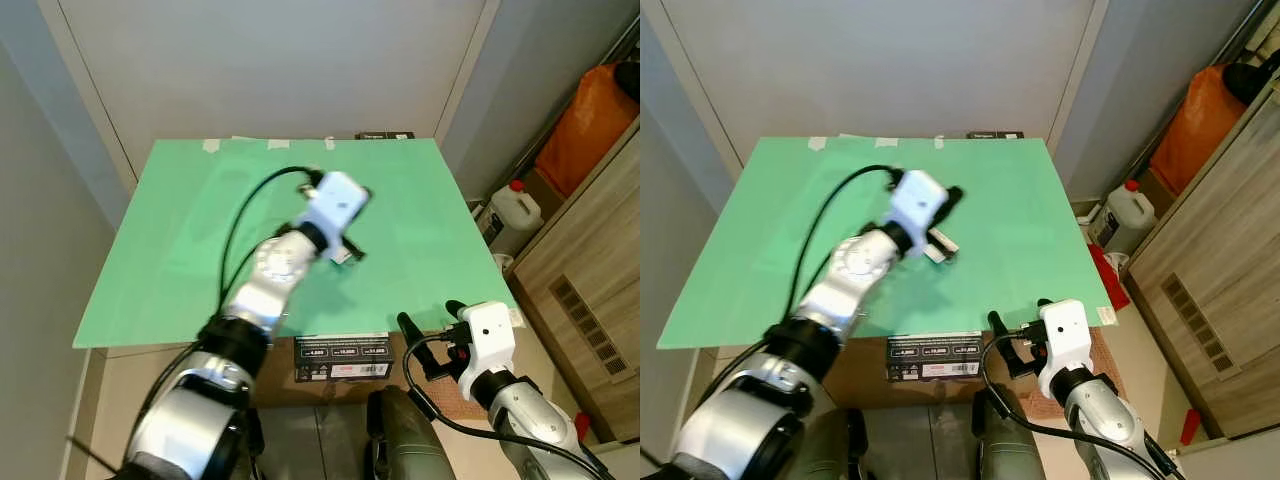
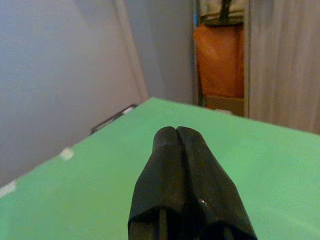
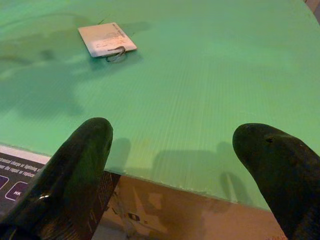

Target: Hang keys on a hook

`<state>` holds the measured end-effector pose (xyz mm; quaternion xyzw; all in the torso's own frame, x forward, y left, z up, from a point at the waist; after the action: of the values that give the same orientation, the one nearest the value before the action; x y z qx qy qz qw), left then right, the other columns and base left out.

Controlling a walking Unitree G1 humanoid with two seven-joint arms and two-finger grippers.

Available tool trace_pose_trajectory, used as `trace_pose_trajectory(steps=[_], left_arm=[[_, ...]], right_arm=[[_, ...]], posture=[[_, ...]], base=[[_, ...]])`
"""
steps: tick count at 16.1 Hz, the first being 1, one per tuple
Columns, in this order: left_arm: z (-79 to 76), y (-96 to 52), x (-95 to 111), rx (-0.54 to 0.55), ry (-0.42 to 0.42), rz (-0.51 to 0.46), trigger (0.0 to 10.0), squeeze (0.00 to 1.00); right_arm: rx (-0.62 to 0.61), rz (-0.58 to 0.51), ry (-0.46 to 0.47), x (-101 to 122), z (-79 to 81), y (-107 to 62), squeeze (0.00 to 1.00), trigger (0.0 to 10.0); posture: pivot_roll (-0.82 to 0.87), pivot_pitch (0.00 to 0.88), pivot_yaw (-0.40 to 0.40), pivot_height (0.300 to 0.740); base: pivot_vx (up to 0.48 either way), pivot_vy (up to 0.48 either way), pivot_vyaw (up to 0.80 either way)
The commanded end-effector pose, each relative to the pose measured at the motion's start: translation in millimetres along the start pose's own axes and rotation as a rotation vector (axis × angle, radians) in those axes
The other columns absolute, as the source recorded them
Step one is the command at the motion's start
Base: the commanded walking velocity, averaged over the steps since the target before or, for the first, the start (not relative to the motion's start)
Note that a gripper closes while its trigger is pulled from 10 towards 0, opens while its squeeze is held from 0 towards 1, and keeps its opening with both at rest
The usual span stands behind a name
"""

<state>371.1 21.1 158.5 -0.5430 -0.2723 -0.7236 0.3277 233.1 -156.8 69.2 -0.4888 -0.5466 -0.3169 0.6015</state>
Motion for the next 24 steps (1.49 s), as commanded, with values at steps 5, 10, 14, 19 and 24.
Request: trace_pose_trajectory(steps=[5,10,14,19,24], left_arm=[[27.7,-8.3,-8.1,0.144,0.026,0.051,10.0,0.0],[27.7,-8.3,-8.1,0.144,0.026,0.051,10.0,0.0],[27.7,-8.3,-8.1,0.144,0.026,0.051,10.0,0.0],[27.7,-8.3,-8.1,0.144,0.026,0.051,10.0,0.0],[14.3,-133.9,-58.8,0.473,-0.119,0.068,10.0,0.0]], right_arm=[[-0.001,-0.012,0.0,1.4,-1.2,3.6,0.0,10.0],[-0.001,-0.012,0.0,1.4,-1.2,3.6,0.0,10.0],[-0.001,-0.012,0.0,1.4,-1.2,3.6,0.0,10.0],[-0.001,-0.012,0.0,1.4,-1.2,3.6,0.0,10.0],[0.176,-0.123,0.096,41.3,34.8,97.0,0.0,10.0]], posture=[[-0.18,0.05,-0.007,0.618],[-0.18,0.05,-0.007,0.618],[-0.18,0.05,-0.007,0.618],[-0.18,0.05,-0.007,0.618],[0.17,0.0,-0.153,0.618]], base=[[0.0,0.0,0.0],[0.0,0.0,0.0],[0.0,0.0,0.0],[0.0,0.0,0.0],[0.0,0.0,0.0]])
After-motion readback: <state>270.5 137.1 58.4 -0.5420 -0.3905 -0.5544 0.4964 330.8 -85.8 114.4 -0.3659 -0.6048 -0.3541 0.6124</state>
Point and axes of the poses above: a point about 5 cm out from each wrist's last joint towards the gripper, its own y axis pointing out of the wrist towards the gripper, its own x axis along the axis of the wrist's last joint, z = x × y, the point moved 2 cm from there along y, pointing out of the wrist towards the gripper, and after that the axes turned 5 degrees about -y, right-handed, at the moved point
